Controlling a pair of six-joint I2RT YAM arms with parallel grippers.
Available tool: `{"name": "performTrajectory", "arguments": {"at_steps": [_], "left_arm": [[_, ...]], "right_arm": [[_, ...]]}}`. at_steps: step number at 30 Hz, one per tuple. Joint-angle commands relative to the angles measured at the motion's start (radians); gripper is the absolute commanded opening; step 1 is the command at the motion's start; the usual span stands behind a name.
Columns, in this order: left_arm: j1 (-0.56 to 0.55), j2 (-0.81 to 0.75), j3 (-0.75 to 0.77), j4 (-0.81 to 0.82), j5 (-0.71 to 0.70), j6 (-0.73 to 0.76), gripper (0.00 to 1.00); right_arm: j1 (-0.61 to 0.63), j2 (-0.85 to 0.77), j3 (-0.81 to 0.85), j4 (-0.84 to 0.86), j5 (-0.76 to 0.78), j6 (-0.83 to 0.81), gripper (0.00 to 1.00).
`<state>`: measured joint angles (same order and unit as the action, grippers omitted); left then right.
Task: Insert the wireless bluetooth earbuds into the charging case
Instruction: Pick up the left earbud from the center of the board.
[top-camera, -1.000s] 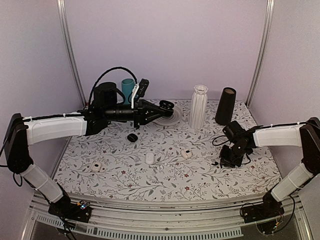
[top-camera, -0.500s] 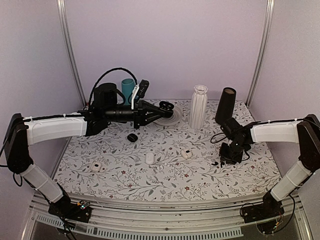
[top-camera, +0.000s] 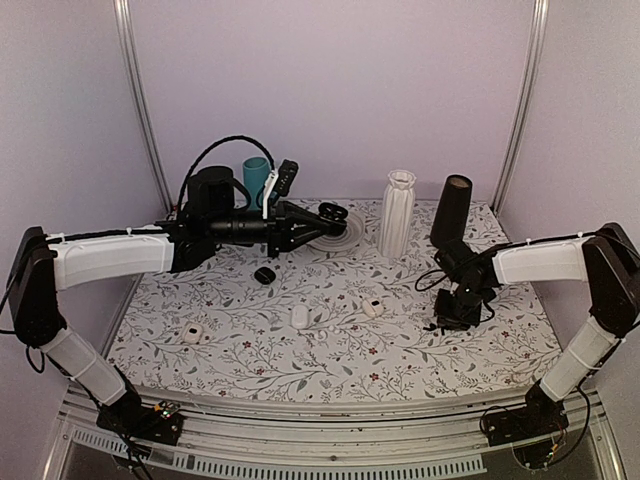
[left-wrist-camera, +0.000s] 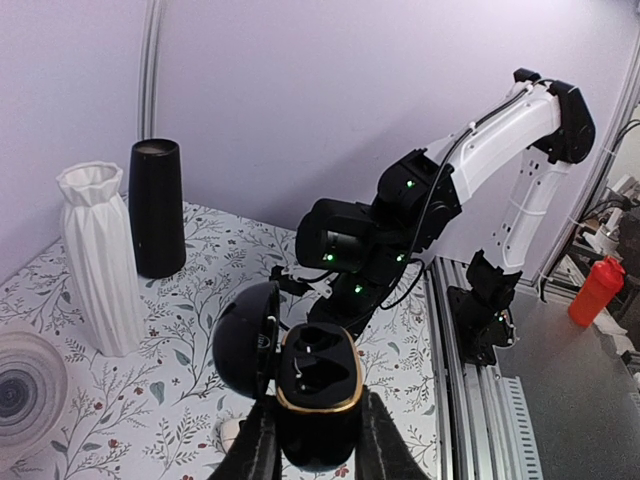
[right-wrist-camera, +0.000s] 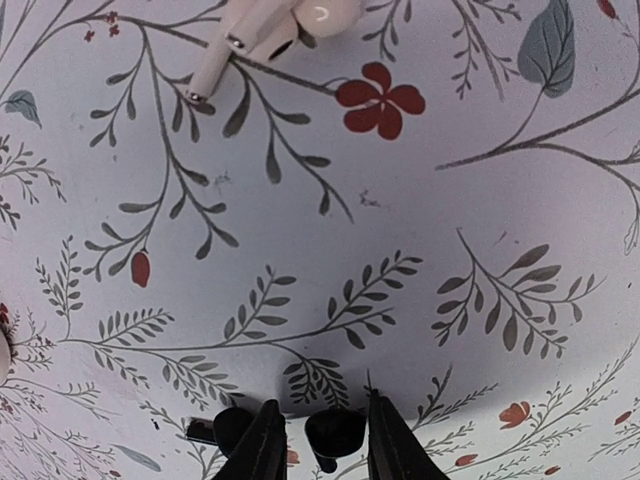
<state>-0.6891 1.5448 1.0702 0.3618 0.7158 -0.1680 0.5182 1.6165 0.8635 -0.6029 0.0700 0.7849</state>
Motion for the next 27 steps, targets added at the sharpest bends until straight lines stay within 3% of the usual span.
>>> {"name": "performTrajectory", "arguments": {"at_steps": [1, 17, 27], "left_arm": [[0.008, -0.021, -0.007, 0.019, -0.004, 0.006, 0.0], [0.008, -0.023, -0.01, 0.023, -0.001, 0.006, 0.0], [0.008, -0.022, -0.01, 0.026, -0.002, 0.002, 0.0]], "right_arm": [[0.021, 0.032, 0.036, -0.021, 0.033, -0.023, 0.29], [0.089, 0.11, 0.087, -0.102, 0.096, -0.023, 0.28], [0.089, 0.116, 0.084, -0.089, 0.081, -0.039, 0.16]]}}
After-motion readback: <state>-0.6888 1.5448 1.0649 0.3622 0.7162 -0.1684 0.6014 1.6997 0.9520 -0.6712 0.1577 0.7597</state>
